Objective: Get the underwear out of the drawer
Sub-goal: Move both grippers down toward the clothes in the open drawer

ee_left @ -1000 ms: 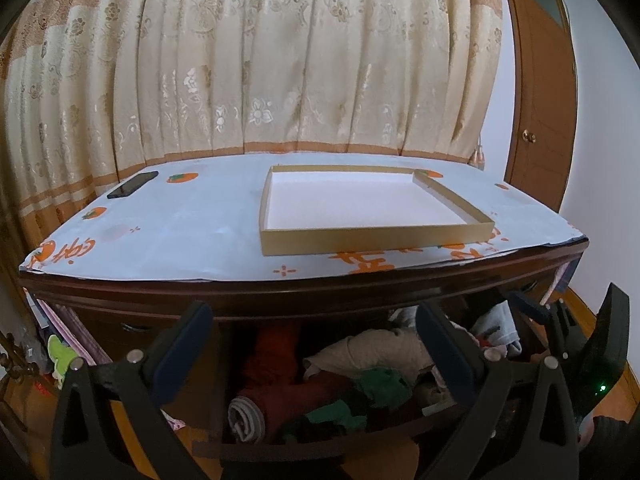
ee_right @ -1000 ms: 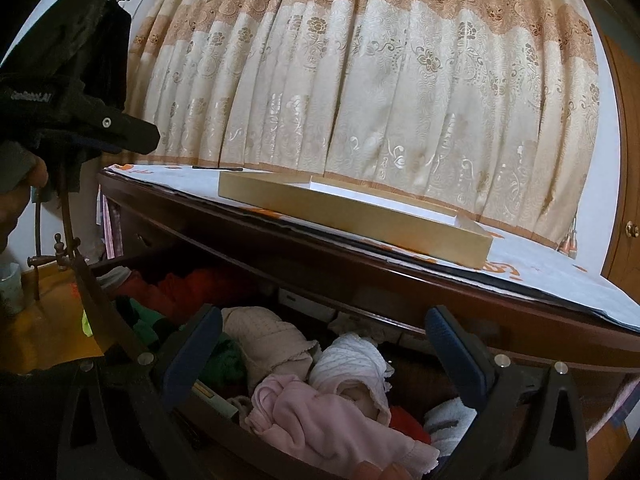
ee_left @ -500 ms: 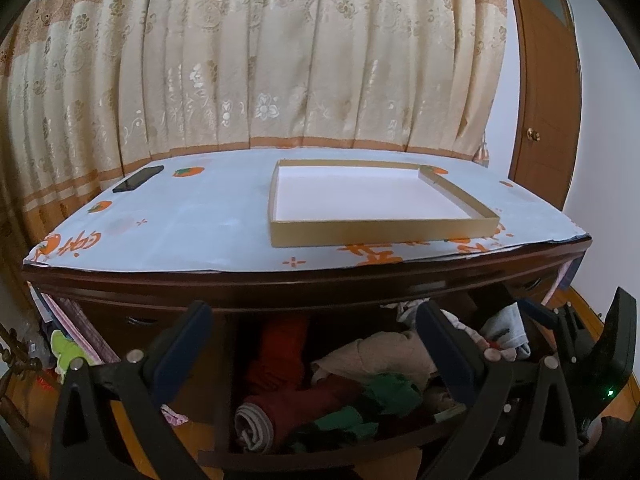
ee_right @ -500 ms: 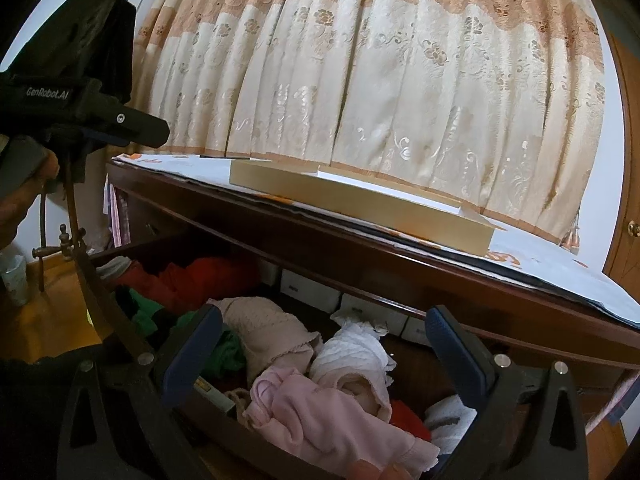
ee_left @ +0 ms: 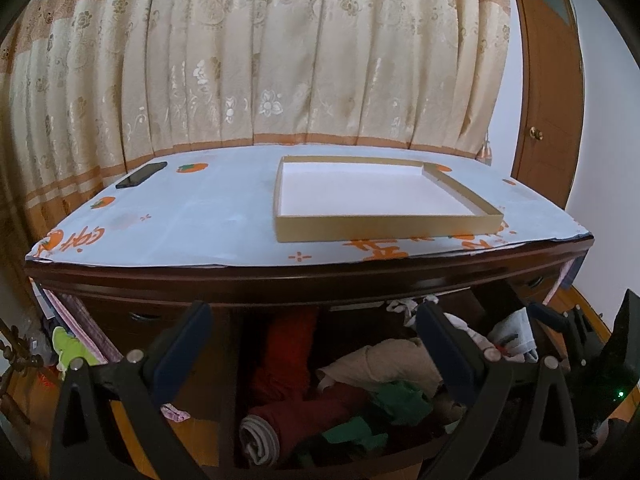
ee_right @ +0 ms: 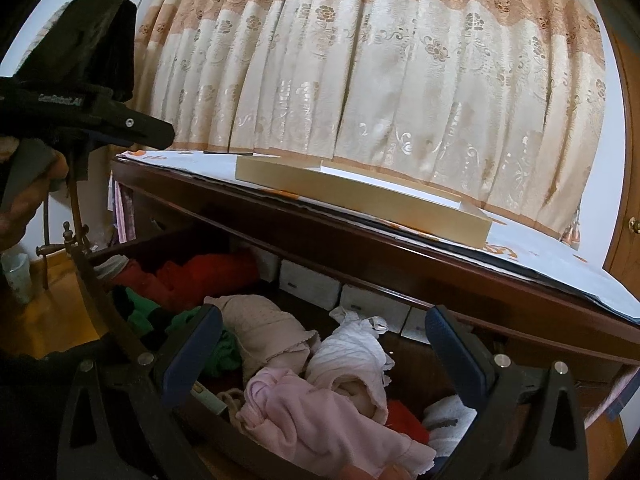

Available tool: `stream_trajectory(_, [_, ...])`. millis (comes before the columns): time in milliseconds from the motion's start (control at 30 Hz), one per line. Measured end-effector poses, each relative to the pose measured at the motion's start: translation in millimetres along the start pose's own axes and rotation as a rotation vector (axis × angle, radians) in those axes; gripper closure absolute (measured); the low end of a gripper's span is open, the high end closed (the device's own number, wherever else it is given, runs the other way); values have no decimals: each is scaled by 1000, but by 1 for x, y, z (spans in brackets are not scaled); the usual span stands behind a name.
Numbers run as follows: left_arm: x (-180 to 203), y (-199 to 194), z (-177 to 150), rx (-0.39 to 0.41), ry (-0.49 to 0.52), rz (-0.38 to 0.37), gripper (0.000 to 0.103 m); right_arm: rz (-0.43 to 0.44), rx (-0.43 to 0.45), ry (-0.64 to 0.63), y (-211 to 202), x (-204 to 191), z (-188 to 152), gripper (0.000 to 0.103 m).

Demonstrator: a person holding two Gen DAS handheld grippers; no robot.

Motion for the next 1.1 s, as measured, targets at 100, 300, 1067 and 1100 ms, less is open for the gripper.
stream_trajectory(100, [0, -1, 0, -1, 1, 0, 0, 3, -2, 1, -3, 0, -1, 1])
stream_trajectory(300, [0, -2, 0, 3, 1, 2, 0, 13, -13, 5, -5, 0, -1, 1])
stream_trajectory(1067, [-21, -15, 4, 29, -26, 42, 0, 24, -28, 2, -16, -1, -5, 1])
stream_trajectory(1100, [-20, -15, 4, 29, -23, 41, 0, 25, -29, 3, -16, -1, -5, 1])
Point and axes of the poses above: each gripper's, at about its wrist camera, not at the fingertips, and y roughly the way its jaws point, x to its right, z to its top, the point moved 4 cm from there along y, roughly the way its jaws point, and after that the axes turned 15 degrees about -z, right-handed, at the moved point
